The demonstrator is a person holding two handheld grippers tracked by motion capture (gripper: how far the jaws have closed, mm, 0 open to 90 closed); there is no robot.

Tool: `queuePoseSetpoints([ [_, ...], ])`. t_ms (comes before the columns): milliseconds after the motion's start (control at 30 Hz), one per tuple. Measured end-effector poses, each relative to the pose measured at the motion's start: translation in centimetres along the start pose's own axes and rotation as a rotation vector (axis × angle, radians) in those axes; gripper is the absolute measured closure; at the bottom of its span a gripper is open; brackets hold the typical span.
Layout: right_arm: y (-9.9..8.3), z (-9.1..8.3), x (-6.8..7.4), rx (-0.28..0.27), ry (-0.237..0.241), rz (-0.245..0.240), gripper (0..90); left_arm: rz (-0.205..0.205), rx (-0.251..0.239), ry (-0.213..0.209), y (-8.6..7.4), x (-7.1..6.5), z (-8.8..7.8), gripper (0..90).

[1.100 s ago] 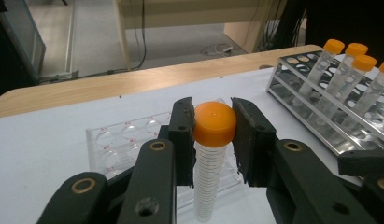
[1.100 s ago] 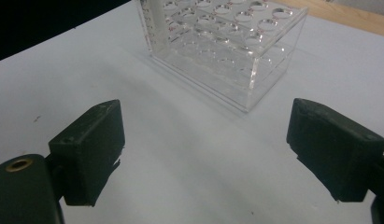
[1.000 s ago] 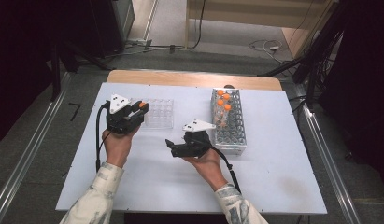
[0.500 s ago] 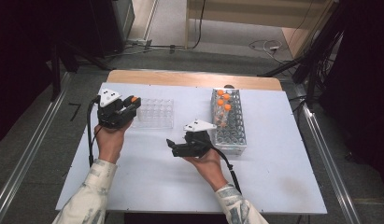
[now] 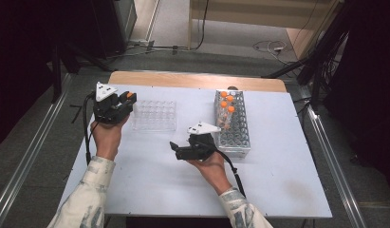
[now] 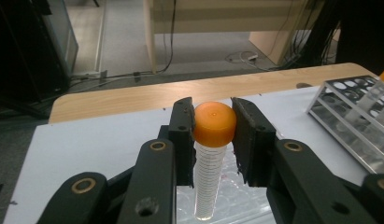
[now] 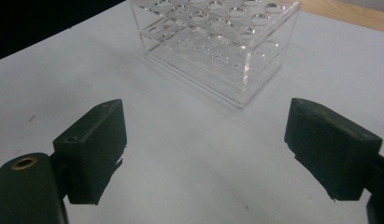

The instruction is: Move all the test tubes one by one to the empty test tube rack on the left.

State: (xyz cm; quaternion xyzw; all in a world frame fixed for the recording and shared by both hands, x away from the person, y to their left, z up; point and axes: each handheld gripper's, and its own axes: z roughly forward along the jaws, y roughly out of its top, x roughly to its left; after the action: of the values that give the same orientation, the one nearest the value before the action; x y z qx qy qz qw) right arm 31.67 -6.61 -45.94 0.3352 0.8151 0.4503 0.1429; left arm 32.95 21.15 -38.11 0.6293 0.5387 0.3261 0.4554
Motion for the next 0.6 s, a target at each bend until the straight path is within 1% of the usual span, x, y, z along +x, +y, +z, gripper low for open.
queuePoseSetpoints([
  [133, 0.0, 0.0, 0.0, -0.001, 0.0, 0.002, 11.6, -0.013, -0.01, 0.011, 0.3, 0.5, 0.3, 70.8],
  [300, -0.1, 0.0, 0.0, -0.001, 0.001, -0.001, 11.6, -0.002, -0.014, 0.033, 0.7, 0.7, 0.9, 70.8],
  [367, -0.1, 0.0, 0.0, -0.002, 0.001, -0.001, 11.6, 0.007, -0.002, 0.046, 0.6, 0.8, 1.2, 70.8],
  [467, -0.1, -0.1, -0.1, 0.0, 0.003, -0.002, 11.5, 0.019, 0.007, 0.046, 0.4, 0.7, 1.5, 70.8],
  [567, -0.1, -0.1, -0.1, 0.0, 0.003, 0.0, 11.6, 0.043, 0.011, 0.05, 0.1, 0.4, 1.7, 70.7],
  [600, -0.1, -0.1, -0.1, 0.0, 0.003, -0.001, 11.6, 0.052, 0.019, 0.05, 0.0, 0.3, 1.8, 70.7],
])
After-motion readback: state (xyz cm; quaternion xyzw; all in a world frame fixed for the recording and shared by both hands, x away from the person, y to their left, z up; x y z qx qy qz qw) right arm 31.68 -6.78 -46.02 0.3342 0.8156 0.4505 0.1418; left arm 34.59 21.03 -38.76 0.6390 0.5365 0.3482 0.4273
